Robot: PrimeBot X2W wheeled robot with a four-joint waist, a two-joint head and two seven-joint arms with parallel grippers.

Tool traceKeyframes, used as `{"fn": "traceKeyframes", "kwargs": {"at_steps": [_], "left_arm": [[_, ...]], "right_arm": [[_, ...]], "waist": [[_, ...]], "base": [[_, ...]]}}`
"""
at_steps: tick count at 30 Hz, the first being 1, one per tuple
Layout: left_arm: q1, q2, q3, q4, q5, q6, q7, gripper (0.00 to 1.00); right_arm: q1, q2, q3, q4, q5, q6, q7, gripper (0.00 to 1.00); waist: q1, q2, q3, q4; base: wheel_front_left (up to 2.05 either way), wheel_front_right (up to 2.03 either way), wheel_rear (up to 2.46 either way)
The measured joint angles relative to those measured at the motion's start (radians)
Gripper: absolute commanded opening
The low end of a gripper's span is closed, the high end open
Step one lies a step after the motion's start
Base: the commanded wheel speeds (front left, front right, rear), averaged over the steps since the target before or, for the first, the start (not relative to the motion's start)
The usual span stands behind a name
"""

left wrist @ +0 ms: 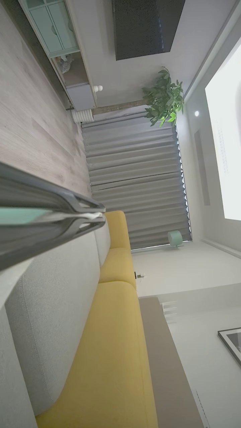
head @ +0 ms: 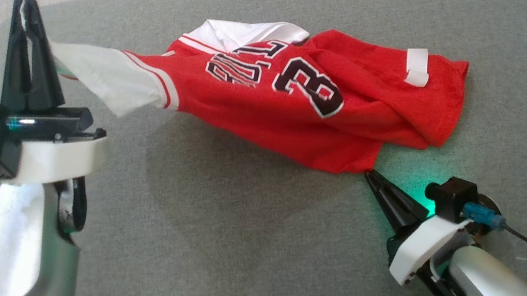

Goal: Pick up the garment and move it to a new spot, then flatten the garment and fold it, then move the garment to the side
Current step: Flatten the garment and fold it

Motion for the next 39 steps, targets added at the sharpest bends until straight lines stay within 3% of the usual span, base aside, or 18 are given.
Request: {"fn": "traceKeyframes", "kwargs": {"at_steps": [7,13,14,17,24,30,33,39], "left_arm": [[0.0,-0.021,0.014,0.001,0.024,-0.023,0.0,0.0],[0.0,-0.044,0.055,-0.036,0.04,-0.053,0.0,0.0],[0.0,-0.048,0.073,-0.052,0.037,-0.073,0.0,0.0],[-0.006,-0.067,0.1,-0.075,0.03,-0.103,0.0,0.0],[-0.144,-0.12,0.135,-0.102,-0.081,-0.167,0.0,0.0],[-0.284,-0.137,0.125,-0.093,-0.14,-0.183,0.021,0.0],[-0.368,-0.145,0.121,-0.032,-0.17,-0.185,0.058,0.0],[-0.484,-0.174,0.117,0.234,-0.221,-0.185,0.136,0.0]], "right_arm": [[0.002,-0.001,-0.028,-0.056,-0.03,0.0,0.001,0.0],[0.022,0.002,-0.195,-0.323,-0.036,0.0,0.002,0.0],[0.041,0.003,-0.264,-0.416,-0.036,0.0,0.002,0.0],[0.045,0.001,-0.364,-0.54,-0.037,0.0,0.002,0.0],[-0.026,-0.098,-0.506,-0.714,-0.067,0.0,0.001,0.0],[-0.171,-0.197,-0.529,-0.722,-0.086,0.0,-0.003,0.0],[-0.255,-0.26,-0.5,-0.62,-0.085,0.0,0.001,0.0],[-0.465,-0.316,-0.345,-0.331,-0.028,0.0,0.062,0.0]], "waist": [[0.0,0.0,-0.013,0.002],[0.0,0.0,-0.052,-0.013],[0.0,0.0,-0.073,-0.023],[-0.0001,0.0,-0.11,-0.04],[-0.0002,0.0,-0.199,-0.077],[-0.0002,0.0,-0.235,-0.103],[-0.0003,0.0001,-0.239,-0.111],[0.0,0.0,-0.198,-0.116]], "base": [[0.0,0.0,0.0],[0.0,0.0,0.0],[0.0,0.0,0.0],[0.0,0.0,0.0],[0.0,0.0,0.0],[0.0,0.0,0.0],[0.0,0.0,0.0],[0.0,0.0,0.0]]}}
